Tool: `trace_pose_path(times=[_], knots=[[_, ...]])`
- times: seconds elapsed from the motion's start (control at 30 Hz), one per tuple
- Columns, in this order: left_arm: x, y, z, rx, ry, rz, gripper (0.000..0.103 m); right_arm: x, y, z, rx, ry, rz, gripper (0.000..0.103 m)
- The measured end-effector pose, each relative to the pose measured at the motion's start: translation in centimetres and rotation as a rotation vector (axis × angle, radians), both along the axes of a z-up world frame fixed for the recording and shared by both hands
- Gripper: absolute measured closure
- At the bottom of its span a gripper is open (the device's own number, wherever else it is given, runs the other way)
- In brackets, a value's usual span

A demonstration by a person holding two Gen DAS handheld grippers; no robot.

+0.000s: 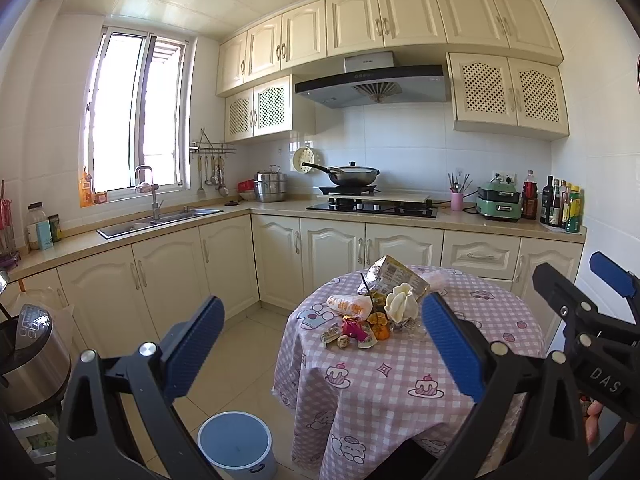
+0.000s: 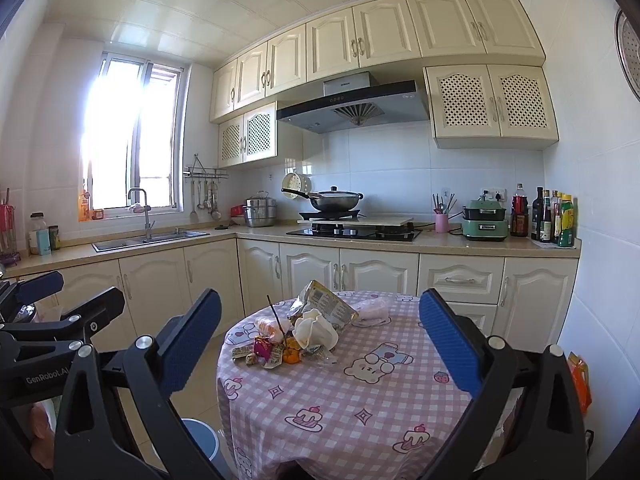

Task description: Collect trash

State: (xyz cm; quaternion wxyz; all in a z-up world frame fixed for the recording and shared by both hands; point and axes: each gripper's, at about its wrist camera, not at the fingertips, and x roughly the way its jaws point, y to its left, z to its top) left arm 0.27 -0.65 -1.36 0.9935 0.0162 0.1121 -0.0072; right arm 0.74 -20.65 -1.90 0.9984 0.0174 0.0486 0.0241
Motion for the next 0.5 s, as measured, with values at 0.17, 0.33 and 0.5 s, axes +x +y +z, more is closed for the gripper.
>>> trace_pose_path(times=[0.17,0.33,0.5], knots=[[-0.15,0.04,-0.33,-0.001,0.001,0.000,0.006,0.12,-0.07,-0.22,-0.001,0.001,0.000,0.007],[-0.01,-0.07,-0.02,0.001,0.000,0.000,0.006,0.18,-0.08,-0.20,0.000,0.002,0.000,0.007],[0.00,-0.12,-0.13,0.001,0.002,-0.001,0.006,0.27,-0.06,-0.43,-0.001,0.005,0.000,0.007]])
